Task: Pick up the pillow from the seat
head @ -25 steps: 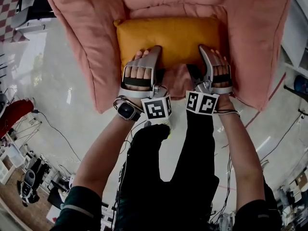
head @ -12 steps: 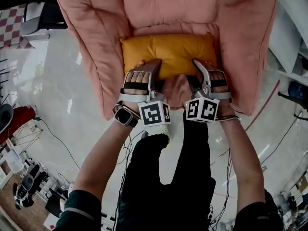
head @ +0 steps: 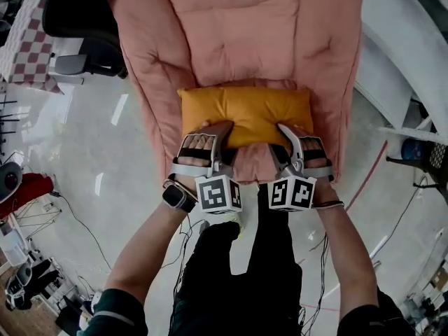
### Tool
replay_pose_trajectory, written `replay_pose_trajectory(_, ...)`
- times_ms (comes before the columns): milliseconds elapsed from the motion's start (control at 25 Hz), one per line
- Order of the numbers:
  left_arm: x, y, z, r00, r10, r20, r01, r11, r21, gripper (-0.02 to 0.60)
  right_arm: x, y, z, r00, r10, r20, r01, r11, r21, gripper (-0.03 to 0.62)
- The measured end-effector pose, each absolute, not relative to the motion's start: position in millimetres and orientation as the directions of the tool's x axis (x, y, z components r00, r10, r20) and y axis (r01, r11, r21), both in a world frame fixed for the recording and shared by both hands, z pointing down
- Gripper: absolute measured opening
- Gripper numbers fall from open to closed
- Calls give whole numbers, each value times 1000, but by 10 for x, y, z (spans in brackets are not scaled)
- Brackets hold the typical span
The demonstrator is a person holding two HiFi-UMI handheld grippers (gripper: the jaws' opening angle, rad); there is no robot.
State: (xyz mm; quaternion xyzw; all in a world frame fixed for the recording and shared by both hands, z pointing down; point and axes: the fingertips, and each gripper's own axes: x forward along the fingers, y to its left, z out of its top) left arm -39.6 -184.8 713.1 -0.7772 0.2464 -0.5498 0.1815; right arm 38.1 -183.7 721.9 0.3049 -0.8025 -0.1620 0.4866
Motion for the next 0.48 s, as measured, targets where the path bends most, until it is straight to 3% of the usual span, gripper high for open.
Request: replay_pose_trajectory(480,-349,-1905,5275,301,-644,703,-193,-763,-616,239,435,-1889,5359,-328,-735,593,-336,678,654,189)
